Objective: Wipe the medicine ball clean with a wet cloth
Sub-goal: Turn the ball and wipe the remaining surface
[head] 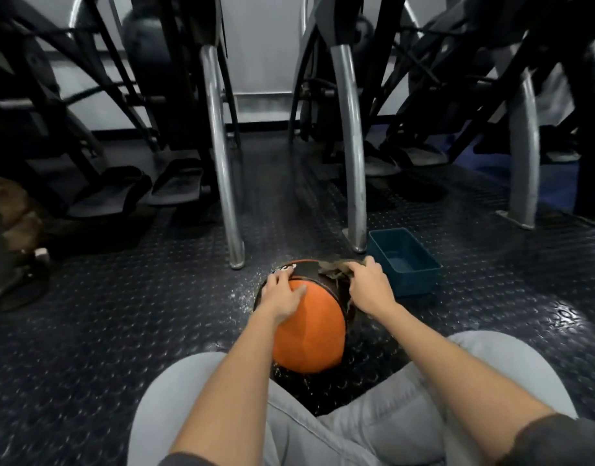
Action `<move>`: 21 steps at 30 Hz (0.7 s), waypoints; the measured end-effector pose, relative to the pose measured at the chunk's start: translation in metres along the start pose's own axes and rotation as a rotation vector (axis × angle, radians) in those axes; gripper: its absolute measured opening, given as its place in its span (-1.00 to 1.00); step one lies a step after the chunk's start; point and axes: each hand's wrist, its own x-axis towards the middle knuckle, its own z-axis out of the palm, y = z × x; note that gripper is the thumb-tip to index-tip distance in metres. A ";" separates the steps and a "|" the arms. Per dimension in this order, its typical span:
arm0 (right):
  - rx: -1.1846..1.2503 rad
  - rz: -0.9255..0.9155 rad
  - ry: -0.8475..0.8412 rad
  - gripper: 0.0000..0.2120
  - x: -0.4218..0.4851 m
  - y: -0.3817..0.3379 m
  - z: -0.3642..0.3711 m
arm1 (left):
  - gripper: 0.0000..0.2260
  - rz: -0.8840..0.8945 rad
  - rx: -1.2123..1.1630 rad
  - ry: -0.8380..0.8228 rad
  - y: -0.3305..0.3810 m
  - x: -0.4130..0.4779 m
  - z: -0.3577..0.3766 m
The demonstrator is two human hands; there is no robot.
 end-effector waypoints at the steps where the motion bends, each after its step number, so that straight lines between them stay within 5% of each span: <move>1: 0.046 -0.035 0.043 -0.59 0.000 -0.008 -0.006 | -0.46 -0.002 0.011 -0.008 0.001 -0.001 -0.001; 4: 0.197 -0.226 0.080 -0.60 -0.010 -0.029 -0.009 | -0.45 -0.024 0.011 -0.012 -0.001 -0.001 -0.003; 7: 0.032 -0.308 0.001 -0.58 -0.024 -0.021 0.009 | -0.49 -0.030 0.000 0.011 -0.003 -0.004 -0.006; 13: -0.034 0.056 0.076 -0.60 -0.001 -0.017 -0.001 | -0.45 -0.017 0.029 -0.022 0.007 -0.002 -0.012; 19: -0.008 -0.331 0.010 -0.56 -0.029 -0.030 0.015 | -0.53 -0.043 0.060 -0.037 -0.002 0.004 -0.020; 21: -0.044 -0.251 0.018 -0.54 -0.020 -0.010 0.016 | -0.47 -0.029 0.039 -0.045 -0.004 0.004 -0.024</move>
